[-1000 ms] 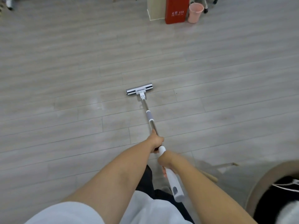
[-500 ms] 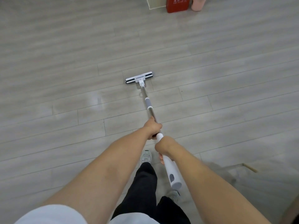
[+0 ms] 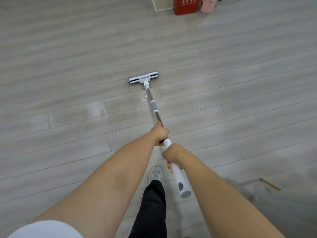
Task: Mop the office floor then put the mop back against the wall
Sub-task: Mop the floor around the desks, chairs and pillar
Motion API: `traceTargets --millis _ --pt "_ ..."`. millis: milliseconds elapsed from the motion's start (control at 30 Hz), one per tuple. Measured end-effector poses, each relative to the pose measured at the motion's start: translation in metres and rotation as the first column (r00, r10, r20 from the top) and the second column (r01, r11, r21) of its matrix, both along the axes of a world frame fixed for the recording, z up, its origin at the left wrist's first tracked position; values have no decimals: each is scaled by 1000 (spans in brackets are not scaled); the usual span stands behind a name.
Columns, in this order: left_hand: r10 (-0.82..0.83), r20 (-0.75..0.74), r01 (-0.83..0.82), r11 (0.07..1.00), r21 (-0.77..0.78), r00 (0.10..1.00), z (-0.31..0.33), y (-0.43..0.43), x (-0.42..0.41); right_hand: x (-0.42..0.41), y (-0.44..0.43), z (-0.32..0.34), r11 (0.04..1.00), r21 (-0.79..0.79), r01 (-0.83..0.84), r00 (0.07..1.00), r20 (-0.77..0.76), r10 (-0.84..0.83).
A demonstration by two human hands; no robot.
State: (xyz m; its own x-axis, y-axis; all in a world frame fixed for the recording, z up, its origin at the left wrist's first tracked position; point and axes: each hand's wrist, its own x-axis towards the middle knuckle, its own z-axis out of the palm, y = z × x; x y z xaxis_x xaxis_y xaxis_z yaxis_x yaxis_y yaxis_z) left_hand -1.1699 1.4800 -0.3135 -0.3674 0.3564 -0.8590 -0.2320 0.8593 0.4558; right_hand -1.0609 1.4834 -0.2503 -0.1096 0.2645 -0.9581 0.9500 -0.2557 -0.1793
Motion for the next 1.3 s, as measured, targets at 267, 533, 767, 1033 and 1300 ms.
traceTargets --millis 267,533,767,1033,1300 --pt "-26 61 27 1000 -9 998 20 -75 121 124 -69 30 997 -54 -46 997 65 50" --pt "-35 122 35 999 9 992 38 -188 283 287 -184 51 999 -3 -40 997 59 40" --pt "-34 117 31 999 22 993 53 -227 326 326 -222 63 999 -7 -49 998 45 49" --pt "39 156 -50 996 68 987 43 -216 322 310 -210 58 1000 29 7 990 140 -11" --pt "254 192 -260 966 6 948 14 -146 279 267 -145 54 978 172 -120 990 101 103"
